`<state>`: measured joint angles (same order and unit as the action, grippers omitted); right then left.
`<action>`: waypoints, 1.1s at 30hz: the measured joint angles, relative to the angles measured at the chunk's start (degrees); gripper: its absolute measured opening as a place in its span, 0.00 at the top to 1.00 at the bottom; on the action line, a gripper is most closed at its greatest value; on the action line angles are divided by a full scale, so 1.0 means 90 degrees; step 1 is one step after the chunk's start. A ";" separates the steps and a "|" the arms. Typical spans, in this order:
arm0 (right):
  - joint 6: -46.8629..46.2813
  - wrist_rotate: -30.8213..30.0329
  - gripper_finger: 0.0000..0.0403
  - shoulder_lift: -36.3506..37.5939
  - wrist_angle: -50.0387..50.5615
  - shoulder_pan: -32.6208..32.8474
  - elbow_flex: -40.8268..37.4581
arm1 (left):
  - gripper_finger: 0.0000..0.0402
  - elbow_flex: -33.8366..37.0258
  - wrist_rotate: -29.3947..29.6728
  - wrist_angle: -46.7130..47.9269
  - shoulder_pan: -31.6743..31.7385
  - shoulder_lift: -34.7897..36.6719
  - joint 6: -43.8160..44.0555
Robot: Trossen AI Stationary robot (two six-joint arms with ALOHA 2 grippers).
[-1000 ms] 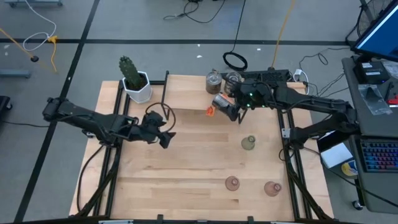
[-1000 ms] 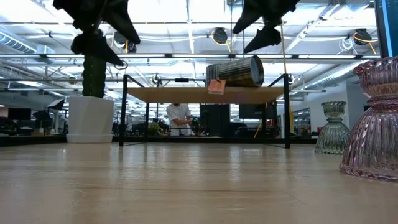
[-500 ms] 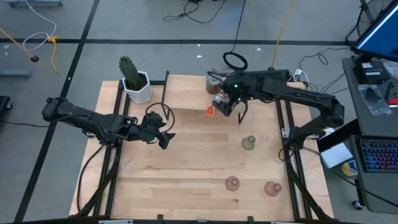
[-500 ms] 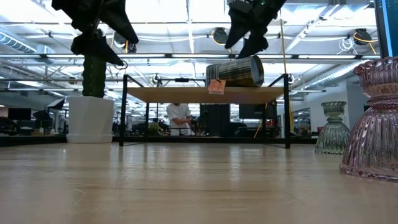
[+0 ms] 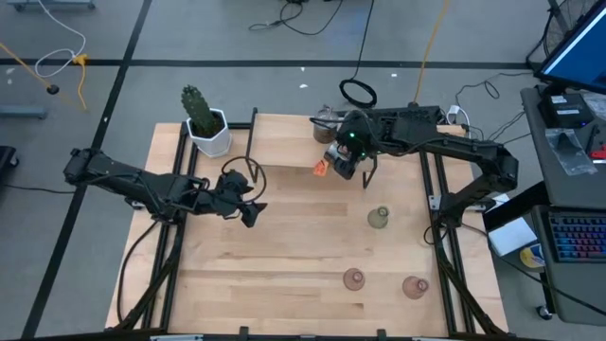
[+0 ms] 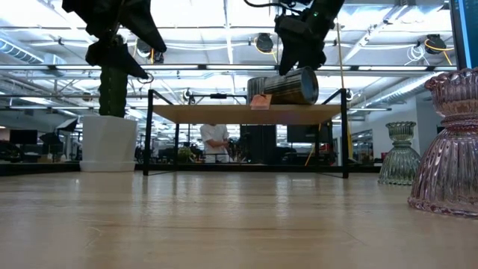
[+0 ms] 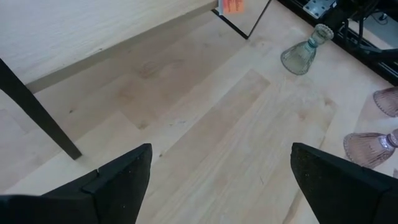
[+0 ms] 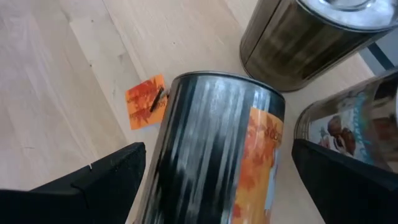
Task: Pick & Place candle stick holders
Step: Put the silver scented candle on the shelf
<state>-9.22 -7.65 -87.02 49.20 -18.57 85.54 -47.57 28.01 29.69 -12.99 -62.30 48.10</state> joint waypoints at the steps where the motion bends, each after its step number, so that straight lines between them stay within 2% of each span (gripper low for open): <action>1: 0.0011 0.0000 0.02 -0.0017 -0.0011 0.0000 0.0002 | 0.07 0.0000 0.0000 0.0000 0.0000 0.0000 -0.0006; 8: 0.0055 0.0016 0.02 -0.0255 0.0034 -0.0063 0.0005 | 0.09 -0.0001 0.0001 -0.0004 0.0000 -0.0001 -0.0003; 17: 0.0175 0.0023 0.02 -0.0583 -0.0018 -0.0063 -0.0002 | 0.06 -0.0007 0.0002 -0.0153 0.0000 -0.0002 -0.0047; 27: 0.0136 0.0006 0.02 -0.0593 -0.0148 -0.0103 -0.0002 | 0.09 -0.0007 0.0002 -0.0146 0.0000 -0.0005 -0.0102; 33: 0.0056 0.0003 0.02 -0.0593 -0.0144 -0.0169 -0.0002 | 0.07 -0.0007 0.0000 -0.0146 0.0000 -0.0005 -0.0102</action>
<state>-8.71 -7.62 -92.36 47.90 -20.09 85.52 -47.64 28.01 28.38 -12.99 -62.35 47.18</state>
